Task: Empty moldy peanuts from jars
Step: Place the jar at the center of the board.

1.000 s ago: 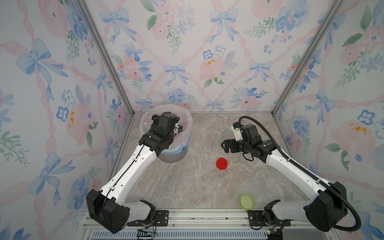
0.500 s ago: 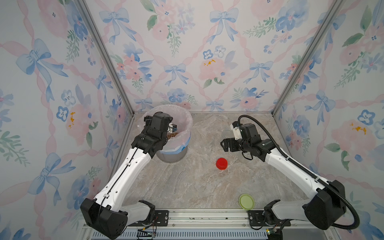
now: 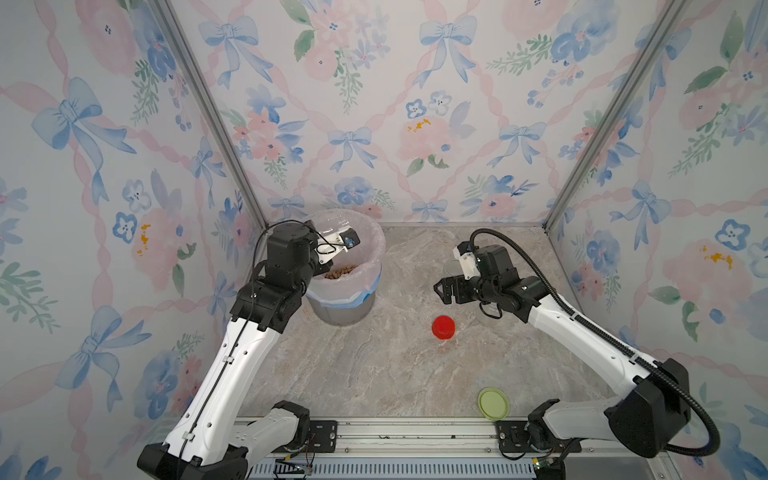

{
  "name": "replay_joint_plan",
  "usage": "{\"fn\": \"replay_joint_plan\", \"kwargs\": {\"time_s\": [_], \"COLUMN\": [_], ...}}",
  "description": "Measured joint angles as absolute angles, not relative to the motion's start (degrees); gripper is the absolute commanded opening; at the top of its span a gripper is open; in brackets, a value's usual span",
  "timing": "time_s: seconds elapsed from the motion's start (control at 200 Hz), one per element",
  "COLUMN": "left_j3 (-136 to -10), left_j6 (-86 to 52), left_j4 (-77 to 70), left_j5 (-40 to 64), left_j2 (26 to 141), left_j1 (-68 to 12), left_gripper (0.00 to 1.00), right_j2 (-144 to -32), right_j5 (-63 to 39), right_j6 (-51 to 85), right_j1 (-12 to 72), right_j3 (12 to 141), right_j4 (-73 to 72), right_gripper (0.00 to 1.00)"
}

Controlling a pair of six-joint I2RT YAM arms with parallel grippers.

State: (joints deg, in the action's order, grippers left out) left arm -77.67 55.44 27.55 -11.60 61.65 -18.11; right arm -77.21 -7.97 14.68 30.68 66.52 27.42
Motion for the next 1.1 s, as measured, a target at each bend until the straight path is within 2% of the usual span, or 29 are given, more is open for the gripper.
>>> {"fn": "replay_joint_plan", "kwargs": {"time_s": [0.185,0.265,0.35,0.465,0.62,0.925,1.1], "left_j3": [-76.3,-70.0,-61.1,-51.7,-47.3,-44.7,-44.0], "left_j6": [41.0,31.3,21.9,13.6,10.4,5.7,5.0], "left_j4": [16.9,7.3,-3.0,-11.1,-14.9,-20.5,-21.5], "left_j5": [8.5,16.8,20.8,20.4,17.1,13.0,12.5], "left_j2": [59.2,57.6,56.5,57.1,57.5,57.9,58.8], "left_j1": [-17.5,-18.1,-20.5,-27.0,-35.5,-37.9,-38.5], "left_gripper": [0.0,0.0,0.0,0.02,0.0,0.0,0.0], "right_j2": [-73.7,-70.5,-66.8,-63.2,-61.3,-61.1,-59.6], "right_j5": [-19.3,-23.9,-27.4,-31.0,-33.1,-27.0,-23.9], "right_j6": [14.2,15.5,17.3,20.1,23.6,24.4,24.4], "right_j1": [28.8,27.0,25.2,24.3,24.8,34.5,36.1], "right_j3": [68.2,68.0,67.5,66.9,65.6,65.5,65.5], "right_j4": [26.9,25.1,22.9,20.7,17.9,16.9,16.8], "right_gripper": [0.99,0.98,0.98,0.98,0.98,0.98,0.97]}}
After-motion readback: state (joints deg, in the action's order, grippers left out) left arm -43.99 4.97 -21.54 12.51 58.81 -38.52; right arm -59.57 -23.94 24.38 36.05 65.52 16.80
